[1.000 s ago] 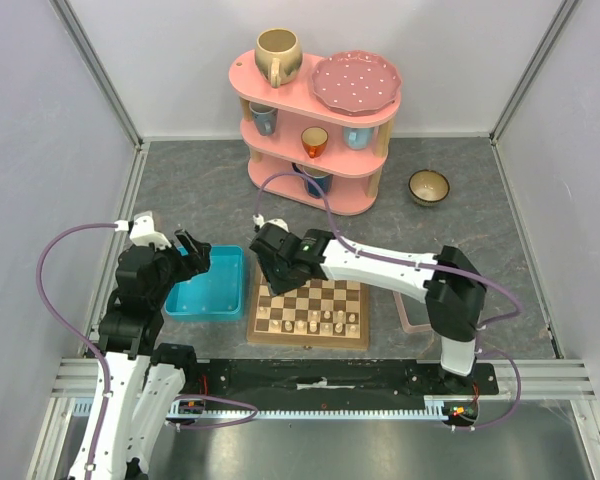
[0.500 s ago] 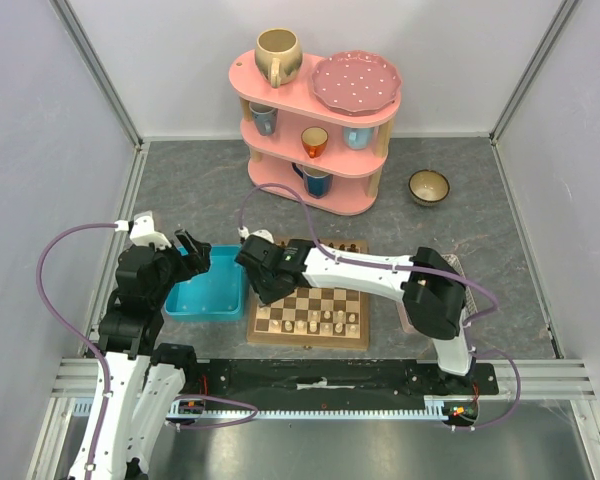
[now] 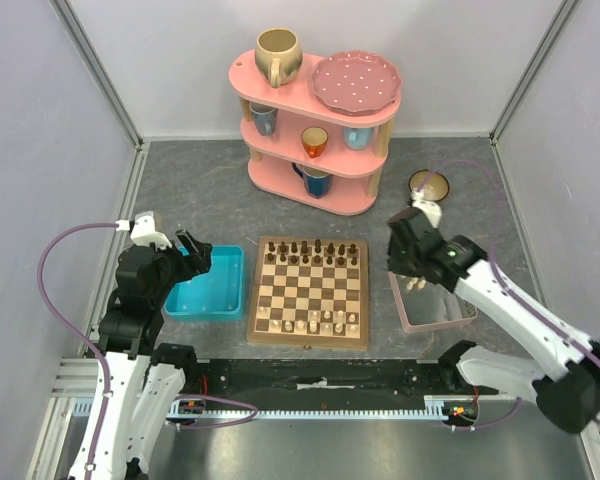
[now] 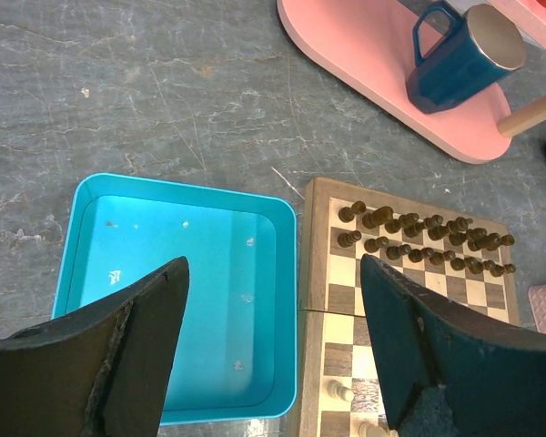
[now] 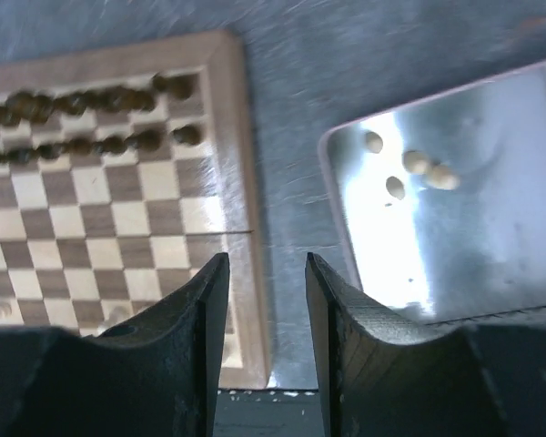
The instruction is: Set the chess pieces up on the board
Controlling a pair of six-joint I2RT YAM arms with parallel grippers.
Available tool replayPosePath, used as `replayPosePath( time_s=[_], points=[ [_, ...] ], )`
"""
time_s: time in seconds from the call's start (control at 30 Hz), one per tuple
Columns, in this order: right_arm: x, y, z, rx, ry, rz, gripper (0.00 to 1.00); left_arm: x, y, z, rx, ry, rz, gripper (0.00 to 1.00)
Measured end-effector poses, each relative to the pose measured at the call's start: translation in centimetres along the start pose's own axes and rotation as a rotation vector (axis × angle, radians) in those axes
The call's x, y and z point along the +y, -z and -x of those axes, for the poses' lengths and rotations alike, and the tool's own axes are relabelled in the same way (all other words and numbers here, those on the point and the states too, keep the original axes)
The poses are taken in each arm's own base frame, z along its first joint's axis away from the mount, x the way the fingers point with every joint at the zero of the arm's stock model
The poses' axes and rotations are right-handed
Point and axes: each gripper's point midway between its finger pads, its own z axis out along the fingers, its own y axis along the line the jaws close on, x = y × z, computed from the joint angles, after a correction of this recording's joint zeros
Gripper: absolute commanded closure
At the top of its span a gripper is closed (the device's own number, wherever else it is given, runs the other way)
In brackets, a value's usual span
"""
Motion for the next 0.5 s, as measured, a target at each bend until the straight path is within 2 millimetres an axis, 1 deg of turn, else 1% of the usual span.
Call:
replayPosePath(
  time_s=[0.03, 0.1, 0.2, 0.27, 0.37, 0.5],
  points=[
    [-1.2, 0.5, 0.4, -0.022, -0.033, -0.012, 0.54, -0.1, 0.0, 0.0, 0.002, 0.000, -0.004, 0.18],
    [-3.8, 0.5, 1.1, -0.045, -0.099, -0.056, 0.55, -0.2, 0.0, -0.1, 0.004, 0.000, -0.009, 0.18],
    [-7.0, -0.7, 0.9, -0.018, -0.151, -0.144, 0.56, -0.2, 0.0, -0.1, 0.005, 0.000, -0.011, 0.18],
    [-8.4, -2.0, 0.0, 0.037, -0.154, -0.197, 0.57, -0.2, 0.0, -0.1, 0.004, 0.000, -0.011, 0.18],
    [-9.3, -3.1, -1.2, 0.095, -0.151, -0.223, 0.58, -0.2, 0.0, -0.1, 0.005, 0.000, -0.012, 0.18],
    [-9.3, -4.1, -1.5, 0.116, -0.156, -0.208, 0.59, -0.2, 0.0, -0.1, 0.005, 0.000, -0.012, 0.18]
  ],
)
